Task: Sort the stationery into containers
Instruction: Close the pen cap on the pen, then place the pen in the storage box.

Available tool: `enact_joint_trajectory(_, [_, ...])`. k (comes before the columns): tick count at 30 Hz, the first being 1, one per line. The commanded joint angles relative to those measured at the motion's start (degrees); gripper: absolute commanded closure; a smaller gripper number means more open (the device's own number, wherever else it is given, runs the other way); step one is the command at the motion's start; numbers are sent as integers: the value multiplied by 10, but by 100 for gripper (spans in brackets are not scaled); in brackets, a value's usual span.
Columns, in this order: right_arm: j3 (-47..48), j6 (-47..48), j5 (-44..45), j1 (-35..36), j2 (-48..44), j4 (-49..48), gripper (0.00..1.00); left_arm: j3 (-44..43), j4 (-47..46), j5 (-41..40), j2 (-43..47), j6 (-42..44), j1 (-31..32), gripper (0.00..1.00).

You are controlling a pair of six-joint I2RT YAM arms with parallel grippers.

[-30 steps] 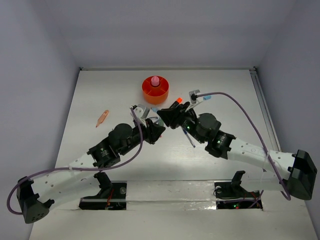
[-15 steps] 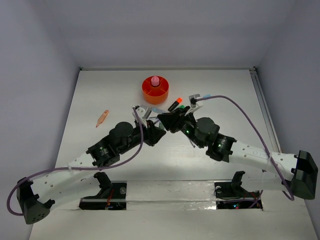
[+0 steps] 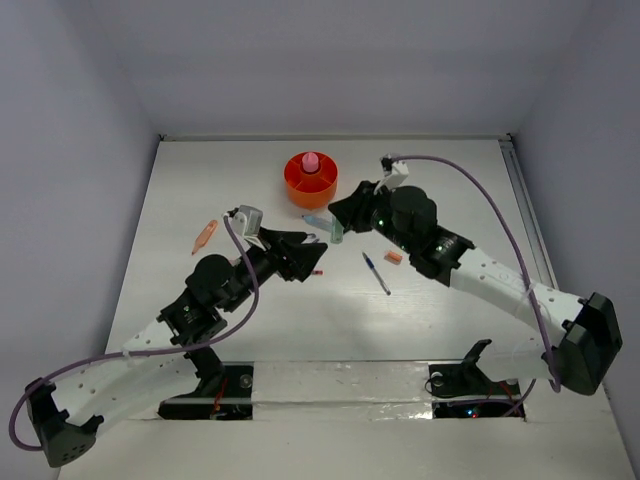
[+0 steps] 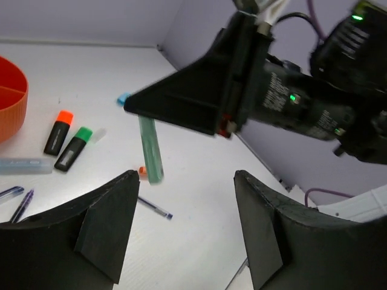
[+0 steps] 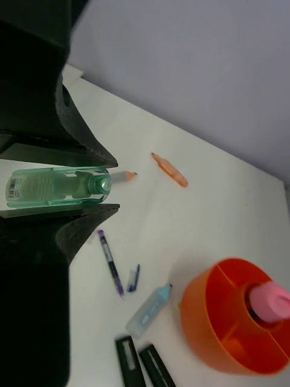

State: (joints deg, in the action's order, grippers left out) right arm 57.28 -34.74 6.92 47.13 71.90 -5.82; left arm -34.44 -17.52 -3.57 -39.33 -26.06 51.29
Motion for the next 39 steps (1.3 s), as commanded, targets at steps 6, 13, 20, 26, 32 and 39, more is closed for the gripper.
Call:
enact_joint_trajectory(6, [111,3,-40,-93,105,-57,100,11,7,-12,81,-3,-1,20])
enact_joint_trajectory(13, [156,5,4,-132,246,-209,100,-48,162,-43,126,21,-1,1])
enact_joint_trajectory(20, [307,83,12,-170,400,-211,100,-92,286,-135,172,60,-1,1])
enact_joint_trajectory(26, [419,130,4,-182,496,-178,100,-90,294,-172,210,63,-1,1])
enact_joint_trajectory(32, [486,155,8,-187,554,-158,100,-90,300,-178,203,61,-1,1])
enact_joint_trajectory(39, [488,146,3,-187,573,-159,100,-91,304,-193,196,59,-1,1])
